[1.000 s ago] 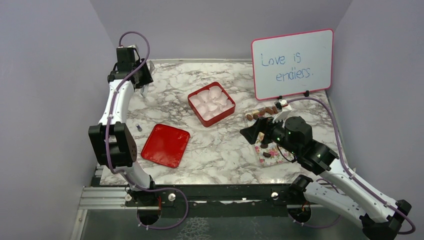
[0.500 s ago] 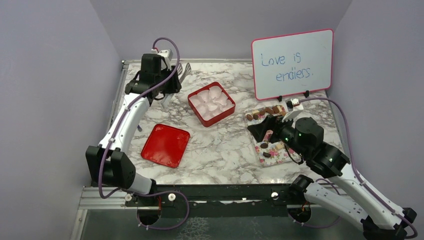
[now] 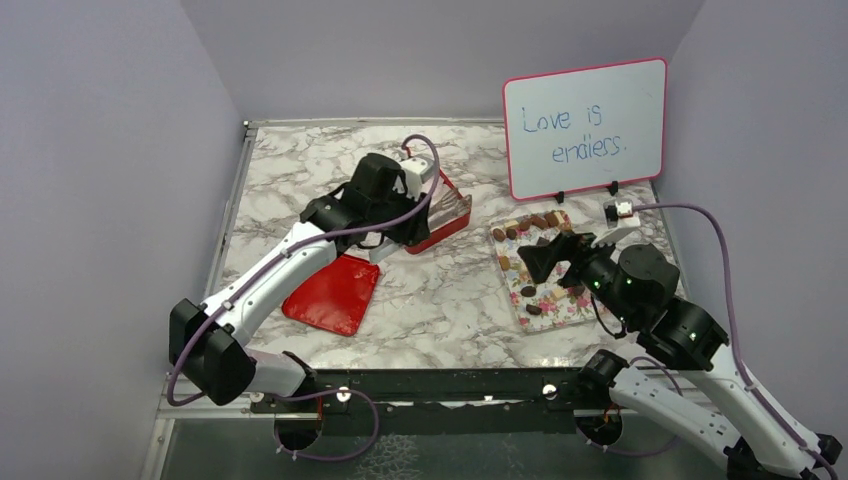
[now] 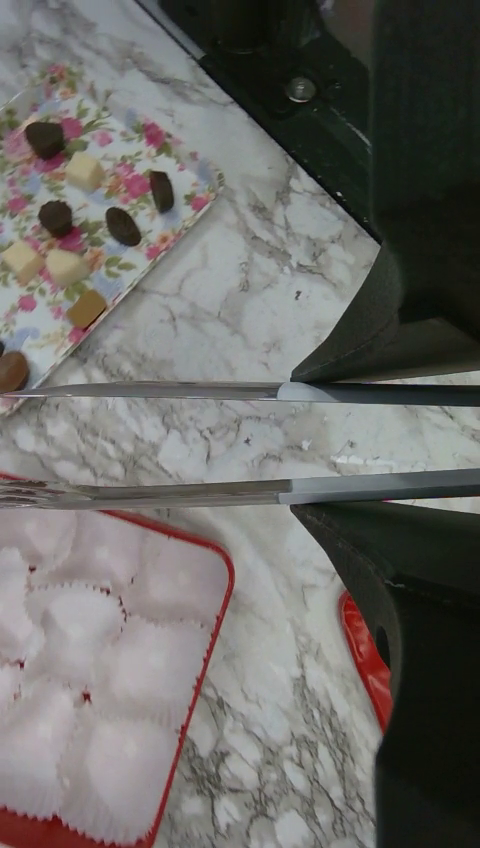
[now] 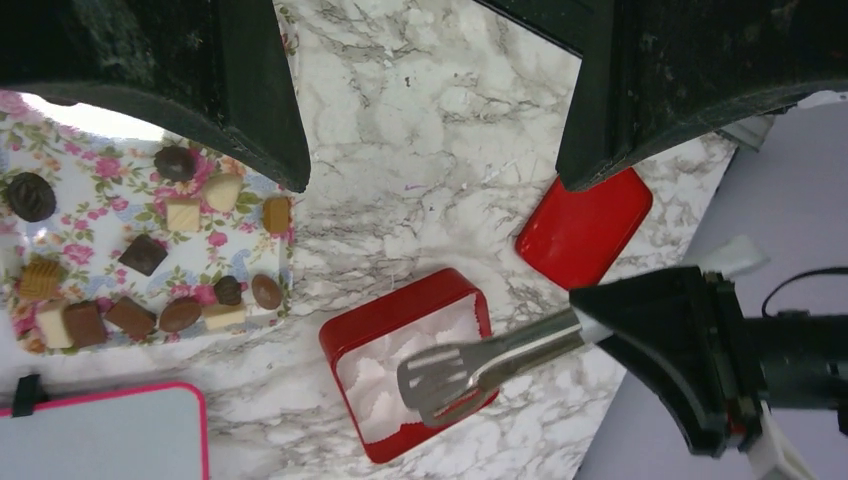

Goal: Pack the chocolate

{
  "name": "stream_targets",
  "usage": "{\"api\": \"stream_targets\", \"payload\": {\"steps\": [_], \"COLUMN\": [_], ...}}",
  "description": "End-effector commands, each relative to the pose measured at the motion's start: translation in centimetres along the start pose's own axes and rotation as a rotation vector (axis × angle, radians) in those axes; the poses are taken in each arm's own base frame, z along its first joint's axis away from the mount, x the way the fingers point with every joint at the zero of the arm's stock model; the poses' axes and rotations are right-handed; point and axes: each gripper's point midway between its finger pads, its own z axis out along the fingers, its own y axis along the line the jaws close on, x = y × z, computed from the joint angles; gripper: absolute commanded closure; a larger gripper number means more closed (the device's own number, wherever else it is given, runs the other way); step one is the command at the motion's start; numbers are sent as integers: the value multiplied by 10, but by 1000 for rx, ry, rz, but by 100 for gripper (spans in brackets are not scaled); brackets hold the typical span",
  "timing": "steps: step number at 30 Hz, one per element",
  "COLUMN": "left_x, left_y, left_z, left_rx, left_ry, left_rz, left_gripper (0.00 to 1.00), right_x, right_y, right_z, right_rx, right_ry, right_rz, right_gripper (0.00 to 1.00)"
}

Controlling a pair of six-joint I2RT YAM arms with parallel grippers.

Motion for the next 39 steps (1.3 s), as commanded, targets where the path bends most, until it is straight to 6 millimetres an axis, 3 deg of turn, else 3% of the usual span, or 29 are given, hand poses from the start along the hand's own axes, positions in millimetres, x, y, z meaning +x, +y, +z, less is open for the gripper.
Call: {"api": "stream_targets", "payload": {"steps": [1, 8, 21, 39], "left_x": [4, 15, 30, 56], "left_y": [-48, -83, -112, -101], "left_z": [-2, 13, 62, 95], "left_rx": [126, 160, 175, 116], "left_ry": [-7, 31, 175, 302], "left_rz": [153, 309, 468, 538], "left_gripper": [57, 57, 57, 57], "right_x": [-24, -40, -53, -53], "right_y": [-17, -19, -28, -34], "right_z": [-16, -32, -52, -60], "right_rx": [84, 85, 92, 101], "right_ry": [-89, -156, -245, -266], "right_rz": [-19, -9, 22, 32], "right_gripper": [0, 0, 1, 2]}}
